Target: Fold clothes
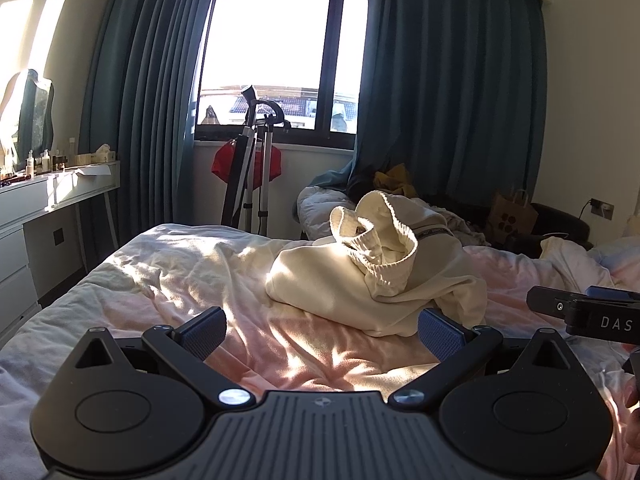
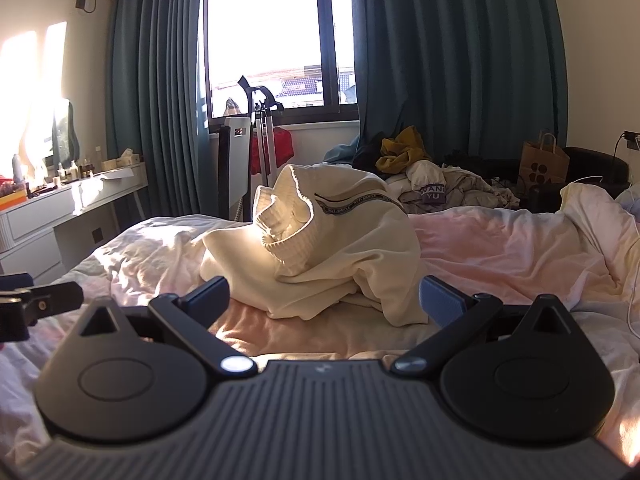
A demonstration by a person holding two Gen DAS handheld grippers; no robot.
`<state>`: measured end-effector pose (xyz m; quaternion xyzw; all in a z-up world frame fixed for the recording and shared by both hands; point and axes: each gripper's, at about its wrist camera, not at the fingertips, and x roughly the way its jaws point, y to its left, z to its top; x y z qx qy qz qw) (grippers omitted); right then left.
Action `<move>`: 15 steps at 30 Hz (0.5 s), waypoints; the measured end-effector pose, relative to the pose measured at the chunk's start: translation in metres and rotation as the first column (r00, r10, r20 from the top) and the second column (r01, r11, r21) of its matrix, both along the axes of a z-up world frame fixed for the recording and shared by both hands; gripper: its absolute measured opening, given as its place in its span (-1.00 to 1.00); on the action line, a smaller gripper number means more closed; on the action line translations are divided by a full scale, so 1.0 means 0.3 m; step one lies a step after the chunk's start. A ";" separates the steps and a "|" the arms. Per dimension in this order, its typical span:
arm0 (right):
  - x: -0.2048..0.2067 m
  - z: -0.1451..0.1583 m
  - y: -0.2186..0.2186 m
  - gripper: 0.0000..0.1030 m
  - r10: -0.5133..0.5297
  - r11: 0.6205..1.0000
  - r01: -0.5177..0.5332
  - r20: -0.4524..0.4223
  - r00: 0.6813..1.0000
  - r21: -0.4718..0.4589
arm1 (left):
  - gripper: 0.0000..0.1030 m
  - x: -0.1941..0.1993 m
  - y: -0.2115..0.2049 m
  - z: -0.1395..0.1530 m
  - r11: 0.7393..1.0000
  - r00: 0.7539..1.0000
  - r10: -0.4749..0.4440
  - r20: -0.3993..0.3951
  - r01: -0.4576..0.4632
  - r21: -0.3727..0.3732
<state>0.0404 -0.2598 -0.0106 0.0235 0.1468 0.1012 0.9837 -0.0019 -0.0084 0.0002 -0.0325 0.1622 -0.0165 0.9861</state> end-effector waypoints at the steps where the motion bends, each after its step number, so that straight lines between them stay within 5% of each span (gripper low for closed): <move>1: -0.001 -0.001 -0.001 1.00 0.000 1.000 0.000 0.001 1.000 0.002 | 0.97 0.001 0.001 -0.001 1.000 1.000 -0.004 -0.001 0.004 -0.002; 15: -0.005 -0.002 -0.006 1.00 0.001 1.000 -0.001 0.004 1.000 0.009 | 0.97 -0.003 -0.001 -0.002 1.000 1.000 0.024 0.021 -0.024 0.020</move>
